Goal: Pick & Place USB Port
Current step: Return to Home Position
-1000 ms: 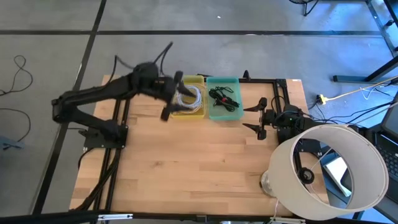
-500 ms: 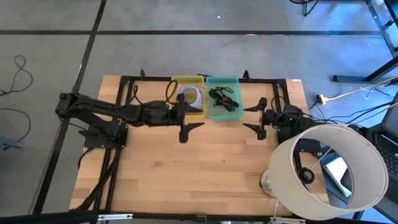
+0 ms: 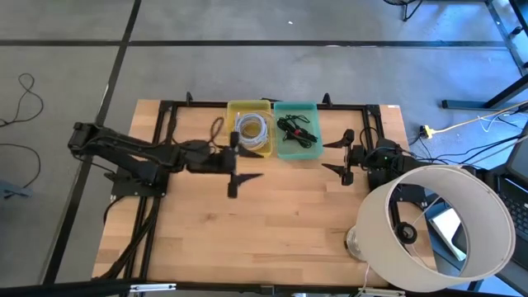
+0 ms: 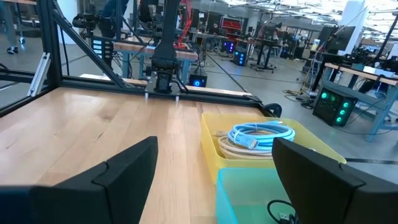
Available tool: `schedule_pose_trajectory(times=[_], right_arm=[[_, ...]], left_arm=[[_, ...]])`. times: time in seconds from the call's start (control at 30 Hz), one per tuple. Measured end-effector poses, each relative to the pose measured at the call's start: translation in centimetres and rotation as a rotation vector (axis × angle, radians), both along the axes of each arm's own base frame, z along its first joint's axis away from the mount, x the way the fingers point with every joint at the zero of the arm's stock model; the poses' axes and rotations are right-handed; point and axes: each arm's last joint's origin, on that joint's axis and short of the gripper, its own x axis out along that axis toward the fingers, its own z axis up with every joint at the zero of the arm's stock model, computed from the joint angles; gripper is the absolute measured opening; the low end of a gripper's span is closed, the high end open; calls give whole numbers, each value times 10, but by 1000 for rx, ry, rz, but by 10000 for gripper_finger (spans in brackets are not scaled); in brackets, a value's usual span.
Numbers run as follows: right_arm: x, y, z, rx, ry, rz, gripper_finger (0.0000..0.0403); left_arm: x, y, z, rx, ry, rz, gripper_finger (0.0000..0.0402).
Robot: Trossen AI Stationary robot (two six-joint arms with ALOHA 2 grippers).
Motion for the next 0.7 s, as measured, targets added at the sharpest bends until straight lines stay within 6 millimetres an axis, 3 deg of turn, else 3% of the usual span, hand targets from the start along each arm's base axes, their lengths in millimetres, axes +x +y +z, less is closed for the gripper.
schedule_pose_trajectory(times=[0.2, 0.33, 0.43, 0.7], right_arm=[[0, 0, 0, 0, 0, 0, 321], [0, 0, 0, 0, 0, 0, 321], [0, 0, 0, 0, 0, 0, 321], [0, 0, 0, 0, 0, 0, 321]], left_arm=[[-46, 0, -64, -41, -205, -39, 239], [-67, 1, -103, -39, -179, -70, 239], [-80, 4, -115, -42, -150, -67, 239], [-128, 11, -122, -16, -236, -83, 239]])
